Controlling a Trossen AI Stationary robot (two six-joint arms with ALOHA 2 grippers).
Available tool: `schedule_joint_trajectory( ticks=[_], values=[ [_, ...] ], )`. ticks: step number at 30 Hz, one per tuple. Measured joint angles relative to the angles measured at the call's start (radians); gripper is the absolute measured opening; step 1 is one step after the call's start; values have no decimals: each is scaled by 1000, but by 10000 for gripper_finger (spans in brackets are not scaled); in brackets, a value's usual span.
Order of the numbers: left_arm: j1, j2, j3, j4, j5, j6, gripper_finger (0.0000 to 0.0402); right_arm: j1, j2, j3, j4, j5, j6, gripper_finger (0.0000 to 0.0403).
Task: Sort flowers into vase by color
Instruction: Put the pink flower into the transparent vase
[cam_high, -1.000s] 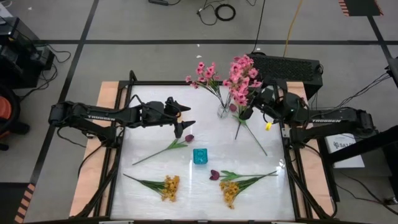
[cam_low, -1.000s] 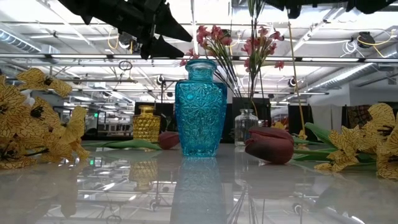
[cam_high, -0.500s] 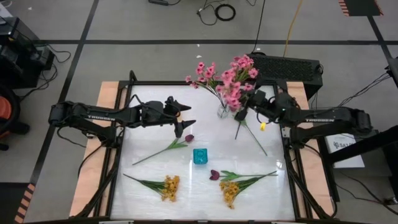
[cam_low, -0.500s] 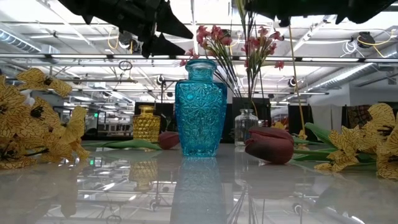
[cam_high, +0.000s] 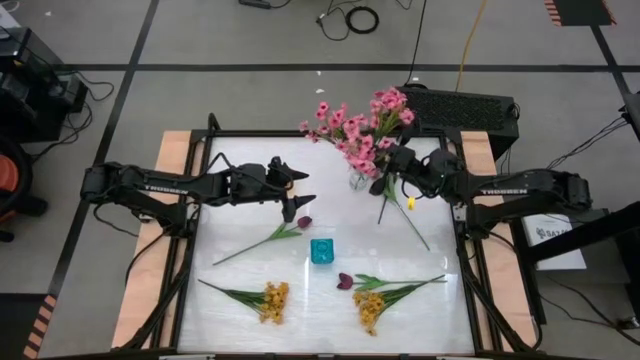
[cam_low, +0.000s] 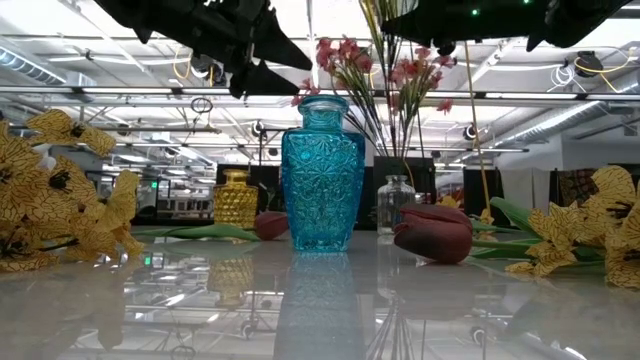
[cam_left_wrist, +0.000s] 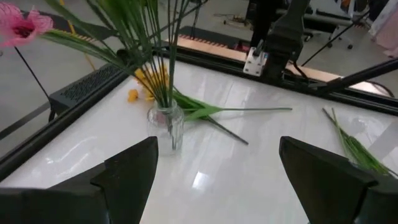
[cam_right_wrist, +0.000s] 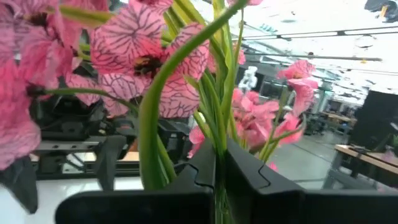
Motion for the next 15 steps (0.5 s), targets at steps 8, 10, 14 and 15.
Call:
schedule_joint_trajectory(
  ticks=[8, 10, 14, 15],
  values=[
    [0, 5, 0, 6, 0, 1, 341, 0, 50, 0, 35, -6, 7, 8],
    [0, 5, 0, 4, 0, 17, 341, 0, 51, 0, 28, -5, 9, 8],
    [0, 5, 0, 4, 0, 24, 341, 0, 51, 0, 6, -5, 9, 9],
    [0, 5, 0, 4, 0, 25, 341, 0, 51, 0, 0, -5, 9, 9]
  ],
)
